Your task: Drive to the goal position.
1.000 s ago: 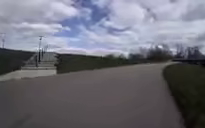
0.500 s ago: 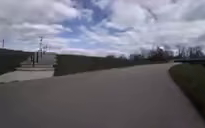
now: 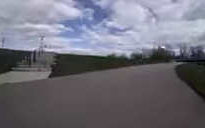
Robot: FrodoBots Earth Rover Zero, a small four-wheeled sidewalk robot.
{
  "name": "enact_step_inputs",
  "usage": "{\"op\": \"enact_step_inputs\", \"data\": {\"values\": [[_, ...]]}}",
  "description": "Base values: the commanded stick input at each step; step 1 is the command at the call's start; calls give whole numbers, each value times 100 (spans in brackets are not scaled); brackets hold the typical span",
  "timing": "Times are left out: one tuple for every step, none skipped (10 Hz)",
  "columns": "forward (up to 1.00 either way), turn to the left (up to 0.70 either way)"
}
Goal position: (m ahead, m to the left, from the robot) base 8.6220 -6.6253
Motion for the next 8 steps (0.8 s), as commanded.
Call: {"op": "enact_step_inputs", "data": {"values": [[100, 0], [100, -12], [100, -37], [100, -40], [100, -40], [100, -40], [100, -40], [100, -40]]}}
